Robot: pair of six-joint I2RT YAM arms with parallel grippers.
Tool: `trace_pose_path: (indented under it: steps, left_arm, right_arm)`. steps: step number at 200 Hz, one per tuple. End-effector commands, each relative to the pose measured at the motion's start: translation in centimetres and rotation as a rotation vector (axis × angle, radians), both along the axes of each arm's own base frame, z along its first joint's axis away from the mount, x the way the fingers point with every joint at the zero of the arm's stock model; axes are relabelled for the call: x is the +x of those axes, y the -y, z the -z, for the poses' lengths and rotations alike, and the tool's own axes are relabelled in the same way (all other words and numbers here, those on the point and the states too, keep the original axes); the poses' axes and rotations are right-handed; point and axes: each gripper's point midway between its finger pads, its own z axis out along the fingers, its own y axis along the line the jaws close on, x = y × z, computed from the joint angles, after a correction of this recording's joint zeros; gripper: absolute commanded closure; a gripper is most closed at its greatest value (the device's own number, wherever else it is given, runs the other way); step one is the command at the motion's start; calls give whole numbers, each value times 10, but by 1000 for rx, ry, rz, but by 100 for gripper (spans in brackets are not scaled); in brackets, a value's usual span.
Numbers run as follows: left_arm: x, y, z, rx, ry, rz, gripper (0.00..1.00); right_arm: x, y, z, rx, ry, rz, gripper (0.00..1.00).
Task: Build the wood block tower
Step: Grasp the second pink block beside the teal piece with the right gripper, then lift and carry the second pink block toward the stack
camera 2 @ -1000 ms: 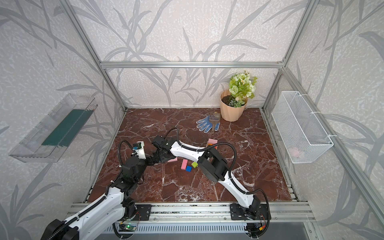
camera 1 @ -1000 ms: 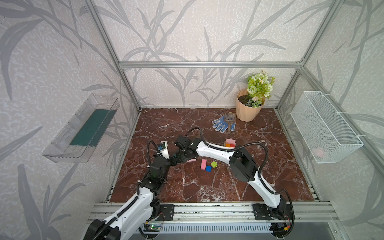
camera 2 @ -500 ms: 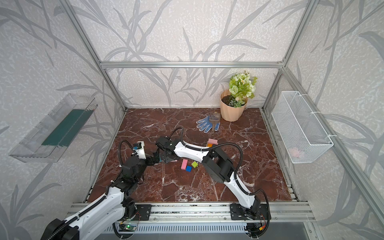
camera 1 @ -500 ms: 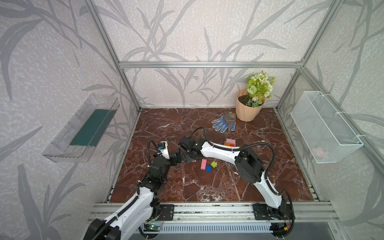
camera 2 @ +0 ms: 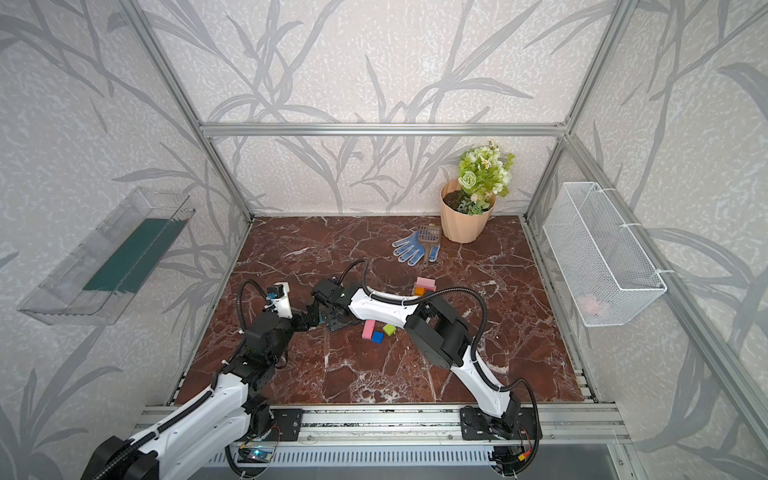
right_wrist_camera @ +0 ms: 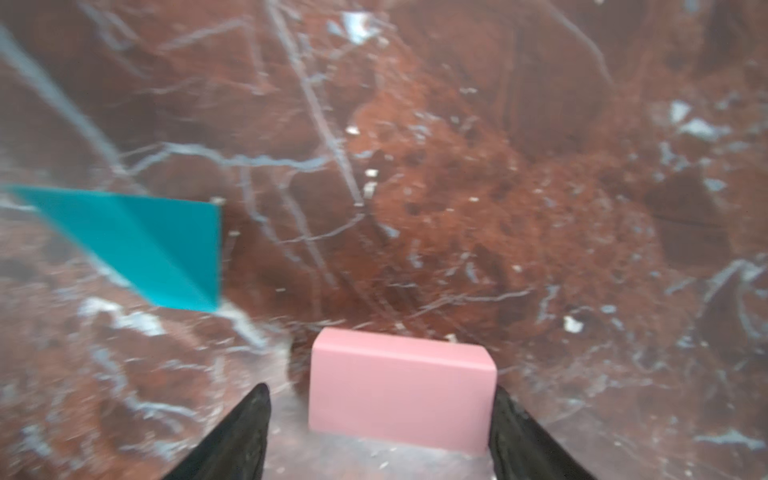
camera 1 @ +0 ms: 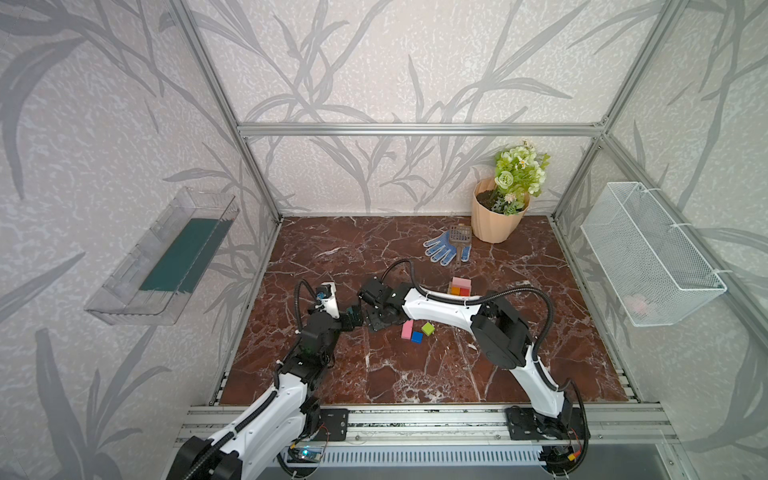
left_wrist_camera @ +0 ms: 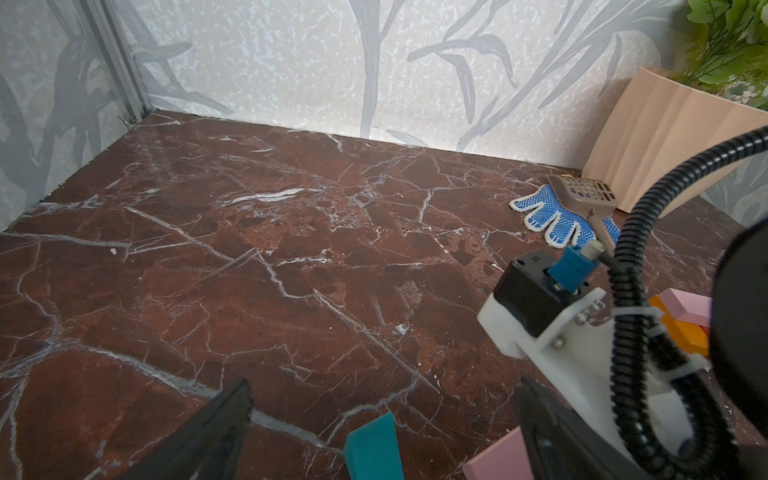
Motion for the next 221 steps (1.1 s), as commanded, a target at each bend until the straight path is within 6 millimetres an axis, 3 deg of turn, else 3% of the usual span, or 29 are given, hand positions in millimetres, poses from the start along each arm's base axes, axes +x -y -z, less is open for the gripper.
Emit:
trace_pose_path:
  steps: [1, 32, 81, 124, 186, 221]
  left_arm:
    - [4, 1, -13, -2, 28, 4, 1]
    - [4, 2, -13, -4, 27, 6, 1]
    - [4, 2, -13, -4, 29, 7, 1]
    - [4, 2, -14, -4, 30, 6, 1]
    - [4, 2, -13, -4, 29, 9, 1]
    - [5, 3, -13, -3, 25, 12, 1]
  right_arm:
    - [-1, -7, -3, -3, 1, -7, 21]
    - [2, 1, 4, -48, 17, 7, 21]
    - [1, -4, 15, -54, -8, 6, 21]
    - [1, -5, 21, -69, -17, 6, 31]
    - [5, 1, 11, -73, 13, 22, 49]
    - [10, 7, -7, -66, 49, 29, 50]
